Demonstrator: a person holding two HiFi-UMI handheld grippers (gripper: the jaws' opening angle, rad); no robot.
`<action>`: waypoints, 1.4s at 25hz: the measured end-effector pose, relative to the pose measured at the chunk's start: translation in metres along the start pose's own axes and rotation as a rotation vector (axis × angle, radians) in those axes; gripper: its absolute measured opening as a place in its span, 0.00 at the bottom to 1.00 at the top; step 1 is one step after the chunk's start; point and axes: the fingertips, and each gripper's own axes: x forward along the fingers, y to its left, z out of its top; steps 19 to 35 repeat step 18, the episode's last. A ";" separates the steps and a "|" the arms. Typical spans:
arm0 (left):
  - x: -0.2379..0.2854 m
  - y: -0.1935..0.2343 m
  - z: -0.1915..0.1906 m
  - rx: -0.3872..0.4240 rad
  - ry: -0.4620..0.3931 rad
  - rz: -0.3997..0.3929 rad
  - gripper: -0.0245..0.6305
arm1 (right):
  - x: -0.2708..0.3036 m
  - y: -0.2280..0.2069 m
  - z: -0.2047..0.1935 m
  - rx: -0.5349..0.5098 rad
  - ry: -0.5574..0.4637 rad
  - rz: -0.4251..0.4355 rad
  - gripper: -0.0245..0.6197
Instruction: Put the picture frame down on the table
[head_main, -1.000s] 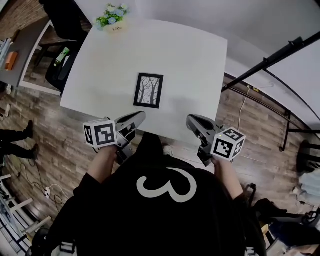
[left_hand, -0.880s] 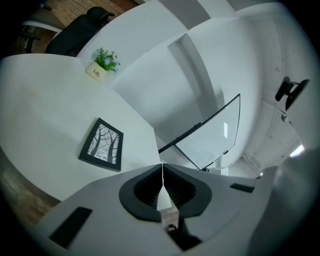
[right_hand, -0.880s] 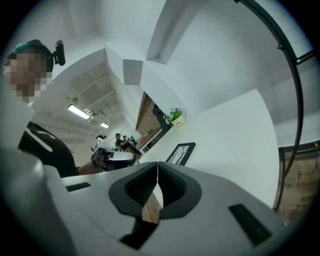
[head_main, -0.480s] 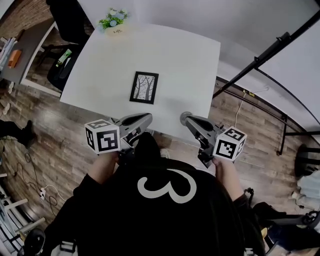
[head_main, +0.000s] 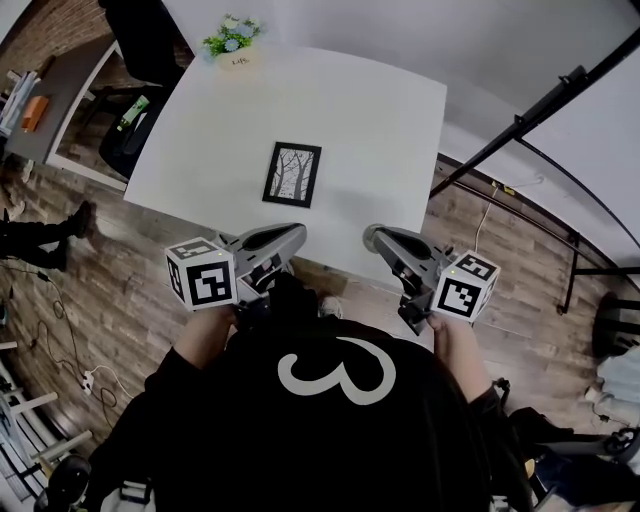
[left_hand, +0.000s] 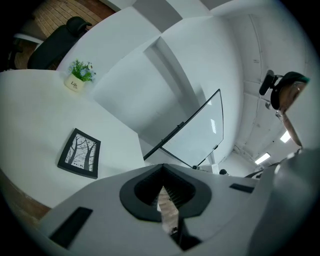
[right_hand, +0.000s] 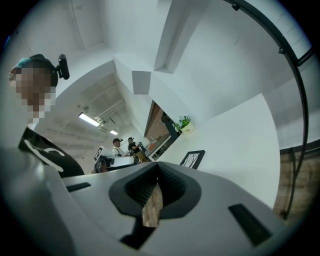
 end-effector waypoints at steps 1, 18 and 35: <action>0.001 0.001 0.001 0.009 0.002 -0.002 0.06 | 0.001 -0.002 0.000 0.000 0.003 -0.002 0.07; 0.009 0.000 0.005 -0.013 -0.002 -0.055 0.06 | -0.007 -0.011 0.000 0.025 -0.009 -0.016 0.07; 0.009 0.000 0.005 -0.013 -0.002 -0.055 0.06 | -0.007 -0.011 0.000 0.025 -0.009 -0.016 0.07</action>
